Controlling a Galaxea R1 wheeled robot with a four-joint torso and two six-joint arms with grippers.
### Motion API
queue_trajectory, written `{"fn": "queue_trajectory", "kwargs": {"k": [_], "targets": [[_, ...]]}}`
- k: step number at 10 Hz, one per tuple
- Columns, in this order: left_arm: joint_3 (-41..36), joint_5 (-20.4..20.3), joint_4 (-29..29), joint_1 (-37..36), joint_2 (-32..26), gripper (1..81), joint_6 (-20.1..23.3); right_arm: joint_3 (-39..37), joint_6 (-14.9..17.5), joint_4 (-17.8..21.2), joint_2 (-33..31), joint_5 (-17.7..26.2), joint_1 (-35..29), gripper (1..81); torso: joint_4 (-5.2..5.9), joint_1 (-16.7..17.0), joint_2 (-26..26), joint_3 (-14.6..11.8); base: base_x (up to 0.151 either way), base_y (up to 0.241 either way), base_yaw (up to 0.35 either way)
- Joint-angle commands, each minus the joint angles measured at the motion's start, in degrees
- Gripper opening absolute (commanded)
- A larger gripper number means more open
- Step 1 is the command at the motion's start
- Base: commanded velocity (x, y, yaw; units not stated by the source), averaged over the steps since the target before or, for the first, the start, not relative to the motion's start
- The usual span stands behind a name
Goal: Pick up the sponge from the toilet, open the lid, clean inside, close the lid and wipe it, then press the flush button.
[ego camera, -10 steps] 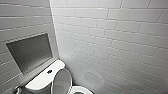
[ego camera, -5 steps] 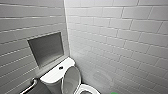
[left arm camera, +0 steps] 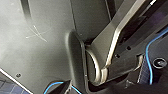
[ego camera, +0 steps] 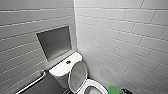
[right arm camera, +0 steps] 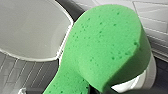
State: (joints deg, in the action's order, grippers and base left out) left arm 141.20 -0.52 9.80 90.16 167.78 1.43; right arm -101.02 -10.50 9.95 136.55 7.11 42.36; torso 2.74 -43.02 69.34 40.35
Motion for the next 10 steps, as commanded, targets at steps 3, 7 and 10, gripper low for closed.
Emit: {"fn": "queue_trajectory", "kwargs": {"k": [3, 7, 10], "targets": [[-0.66, 3.78, -0.48, -0.03, 0.54, 81.1, 0.07, -0.22, -0.67, 1.30, 0.07, 2.56, -11.99, 1.0, 4.66, 0.00, -0.02, 7.18, 0.000, 0.000, 0.000], [-0.66, 3.78, -0.48, 0.24, 0.72, 81.1, 0.07, -0.92, -1.98, 1.21, 1.21, 3.79, -13.83, 1.0, 3.67, -0.06, -0.09, 6.17, 0.000, 0.000, 0.000], [0.21, 3.78, -0.48, 0.33, 1.33, 81.1, 0.07, -2.50, -2.95, 1.21, 2.79, 2.91, -14.00, 1.0, 3.67, -0.06, -0.09, 11.21, 0.000, 0.000, 0.000]]}}
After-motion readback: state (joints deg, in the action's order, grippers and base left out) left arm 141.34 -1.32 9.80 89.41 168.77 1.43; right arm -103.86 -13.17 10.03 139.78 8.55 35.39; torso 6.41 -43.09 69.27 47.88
